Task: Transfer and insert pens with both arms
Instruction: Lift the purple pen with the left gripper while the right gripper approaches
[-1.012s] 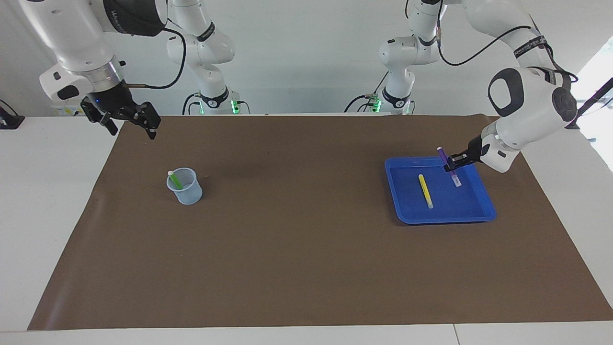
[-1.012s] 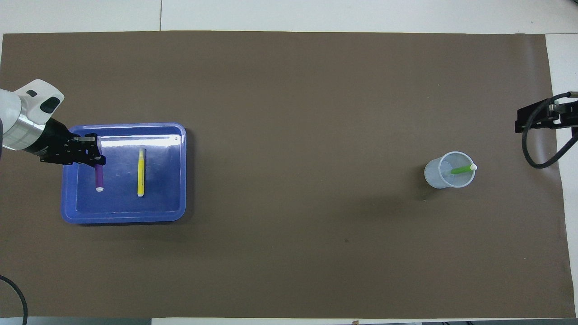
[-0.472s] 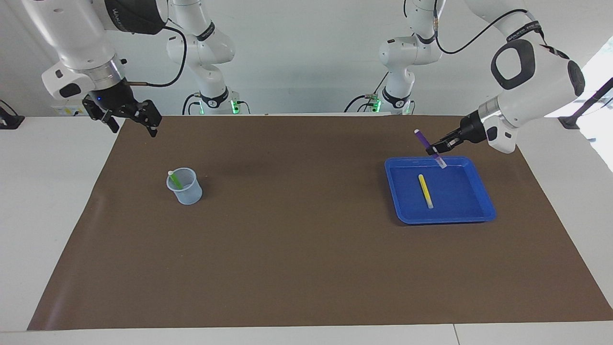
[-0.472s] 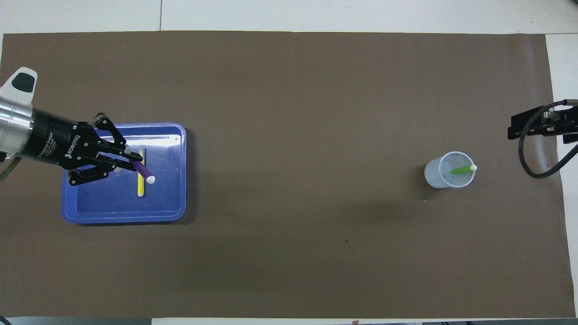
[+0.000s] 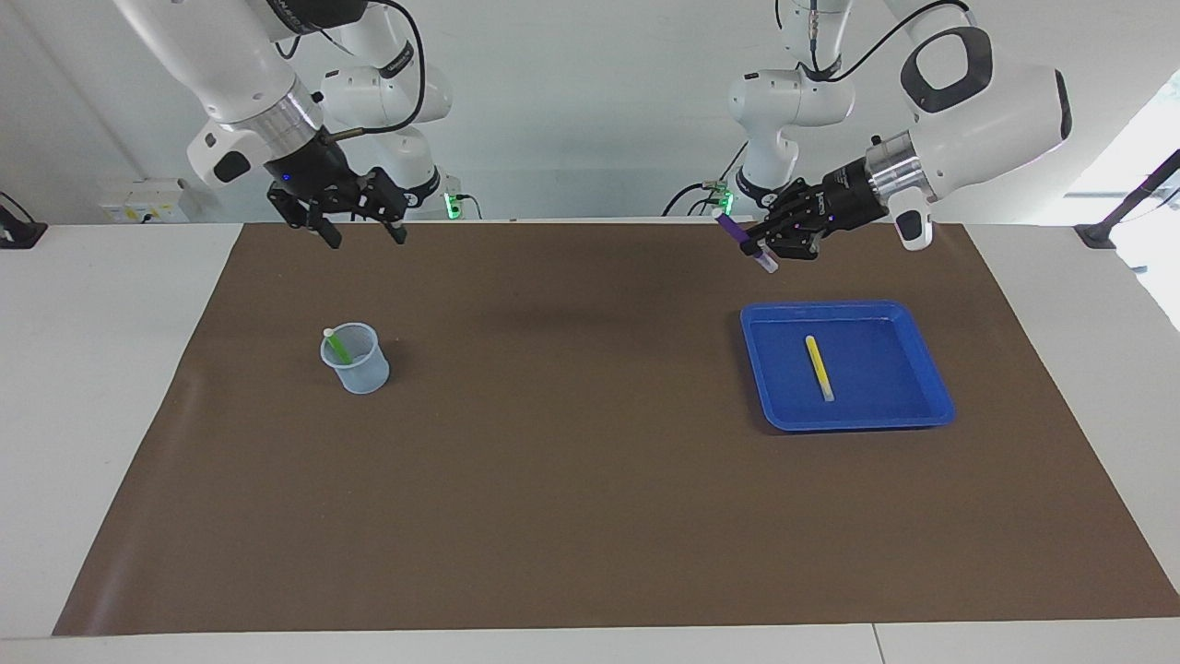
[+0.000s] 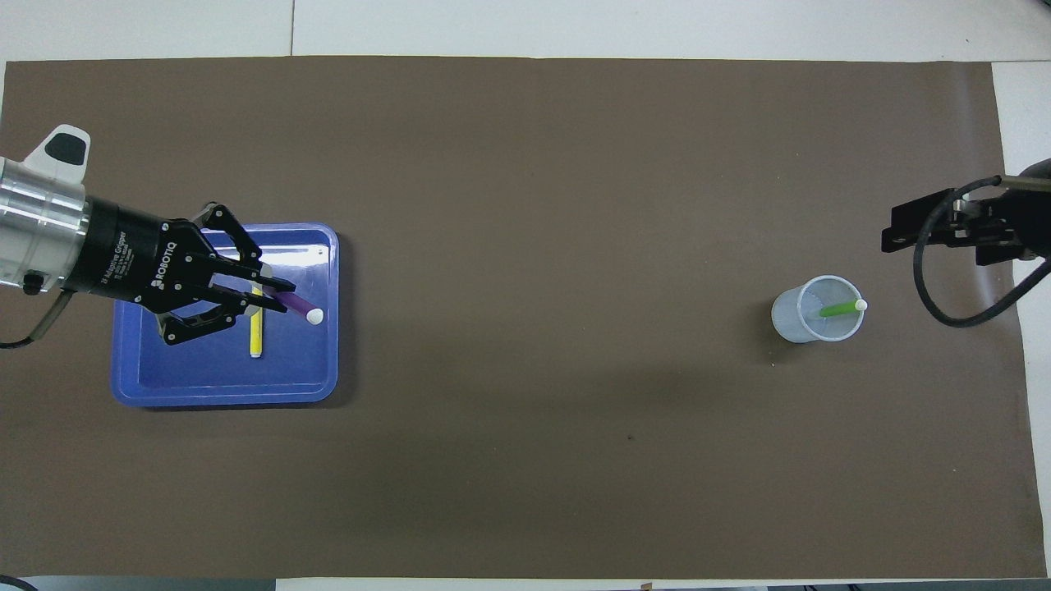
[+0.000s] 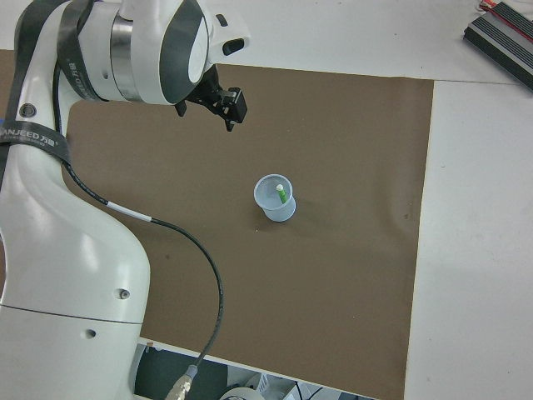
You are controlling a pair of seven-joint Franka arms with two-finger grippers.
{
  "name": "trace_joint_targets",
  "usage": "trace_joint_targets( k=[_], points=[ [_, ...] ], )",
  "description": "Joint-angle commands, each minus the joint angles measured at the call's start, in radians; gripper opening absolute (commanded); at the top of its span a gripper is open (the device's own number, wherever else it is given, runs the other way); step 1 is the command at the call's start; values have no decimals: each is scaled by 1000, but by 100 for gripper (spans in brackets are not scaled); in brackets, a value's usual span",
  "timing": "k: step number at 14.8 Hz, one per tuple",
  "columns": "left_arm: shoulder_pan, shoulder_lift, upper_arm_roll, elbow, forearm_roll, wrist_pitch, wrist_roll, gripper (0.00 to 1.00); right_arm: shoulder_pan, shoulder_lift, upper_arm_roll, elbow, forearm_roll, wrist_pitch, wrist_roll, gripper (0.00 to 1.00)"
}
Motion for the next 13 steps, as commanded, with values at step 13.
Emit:
trace_joint_targets(
  k=[13],
  points=[
    [-278,-219,1,-346,-223,467,-308,0,-8,5,390,-23,182,356,285,100]
  ],
)
